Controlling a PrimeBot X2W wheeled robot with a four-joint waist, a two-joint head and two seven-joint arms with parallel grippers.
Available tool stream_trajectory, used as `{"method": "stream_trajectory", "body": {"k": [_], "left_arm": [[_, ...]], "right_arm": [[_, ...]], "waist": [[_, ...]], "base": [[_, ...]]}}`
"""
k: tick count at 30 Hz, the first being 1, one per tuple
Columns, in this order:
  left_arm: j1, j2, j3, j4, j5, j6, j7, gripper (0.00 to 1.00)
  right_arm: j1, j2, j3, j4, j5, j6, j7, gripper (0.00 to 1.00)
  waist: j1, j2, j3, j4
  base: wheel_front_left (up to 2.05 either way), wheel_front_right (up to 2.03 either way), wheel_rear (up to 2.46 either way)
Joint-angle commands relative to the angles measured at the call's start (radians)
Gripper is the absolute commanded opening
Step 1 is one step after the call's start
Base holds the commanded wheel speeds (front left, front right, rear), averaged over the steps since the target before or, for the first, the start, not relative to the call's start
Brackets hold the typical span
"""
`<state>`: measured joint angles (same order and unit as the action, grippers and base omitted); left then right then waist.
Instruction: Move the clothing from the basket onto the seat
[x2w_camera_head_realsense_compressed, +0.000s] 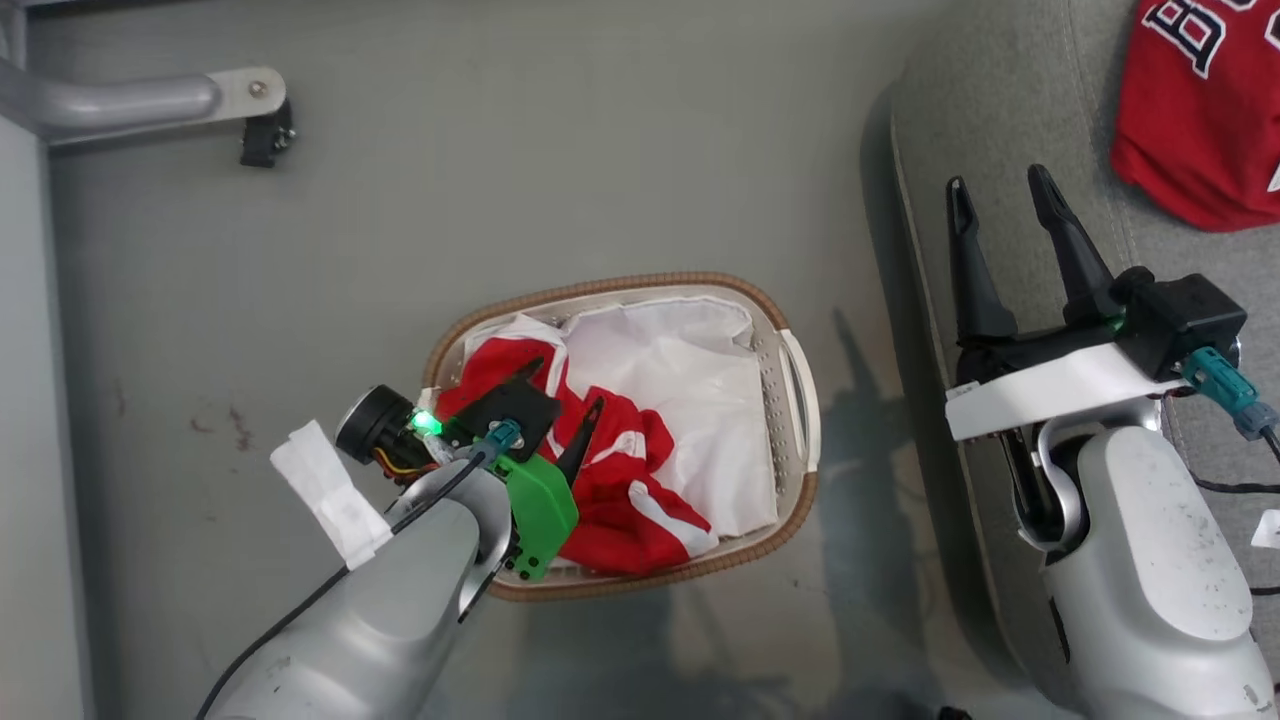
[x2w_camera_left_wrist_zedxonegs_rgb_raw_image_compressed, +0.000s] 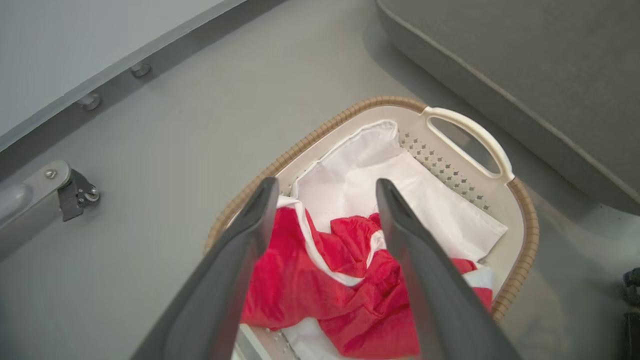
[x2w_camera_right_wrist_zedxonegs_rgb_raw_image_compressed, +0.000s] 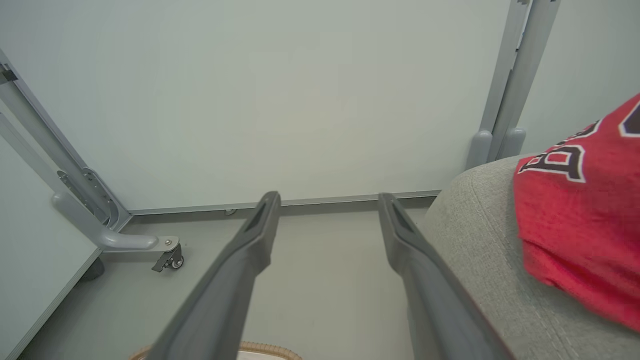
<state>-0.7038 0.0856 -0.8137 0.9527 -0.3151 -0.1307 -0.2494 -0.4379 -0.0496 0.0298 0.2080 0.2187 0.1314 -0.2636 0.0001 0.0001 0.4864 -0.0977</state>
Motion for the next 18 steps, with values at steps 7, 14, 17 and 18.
{"method": "stream_trajectory", "body": {"k": [7,14,17,18], "left_arm": [[-0.109,0.032,-0.162,0.129,-0.040,0.000,0.049,1.00],[-0.183,0.075,-0.261,0.195,-0.072,0.000,0.068,1.00],[-0.206,0.092,-0.271,0.215,-0.104,0.000,0.073,1.00],[-0.212,0.095,-0.274,0.220,-0.109,0.000,0.070,1.00]], "right_arm": [[-0.059,-0.001,0.039,-0.055,0.065,-0.001,-0.002,1.00],[-0.092,-0.001,0.077,-0.073,0.098,-0.001,-0.002,1.00],[-0.100,-0.001,0.093,-0.078,0.113,-0.001,-0.002,1.00],[-0.103,-0.001,0.095,-0.081,0.117,-0.001,-0.002,1.00]], "waist": [[-0.0001,-0.0001,0.269,-0.172],[-0.0001,-0.0001,0.366,-0.227],[-0.0001,-0.0001,0.393,-0.242],[-0.0001,-0.0001,0.399,-0.245]], "base": [[0.00,0.00,0.00],[0.00,0.00,0.00],[0.00,0.00,0.00],[0.00,0.00,0.00]]}}
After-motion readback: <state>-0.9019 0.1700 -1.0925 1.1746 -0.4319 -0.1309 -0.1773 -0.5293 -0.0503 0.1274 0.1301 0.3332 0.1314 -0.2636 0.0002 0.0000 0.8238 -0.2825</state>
